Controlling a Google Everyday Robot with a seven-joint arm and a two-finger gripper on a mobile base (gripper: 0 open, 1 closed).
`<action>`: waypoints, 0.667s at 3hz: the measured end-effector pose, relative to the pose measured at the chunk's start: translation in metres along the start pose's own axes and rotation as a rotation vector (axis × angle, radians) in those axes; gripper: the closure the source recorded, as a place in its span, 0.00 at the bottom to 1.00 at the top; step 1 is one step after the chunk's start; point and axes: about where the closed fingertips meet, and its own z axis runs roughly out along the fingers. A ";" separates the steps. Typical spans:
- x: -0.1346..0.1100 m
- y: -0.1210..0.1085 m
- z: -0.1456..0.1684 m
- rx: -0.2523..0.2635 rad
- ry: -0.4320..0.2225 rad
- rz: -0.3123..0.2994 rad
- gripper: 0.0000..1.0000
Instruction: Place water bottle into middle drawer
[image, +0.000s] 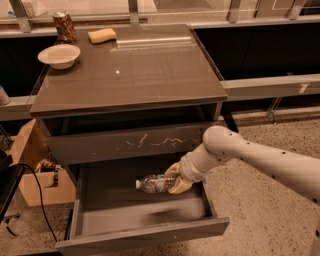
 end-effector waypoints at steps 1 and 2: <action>0.016 0.001 0.030 0.022 -0.010 -0.020 1.00; 0.026 0.001 0.047 0.025 -0.003 -0.029 1.00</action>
Offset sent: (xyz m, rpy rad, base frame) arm 0.0065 0.0050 -0.0735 -0.0001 -0.0542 0.0109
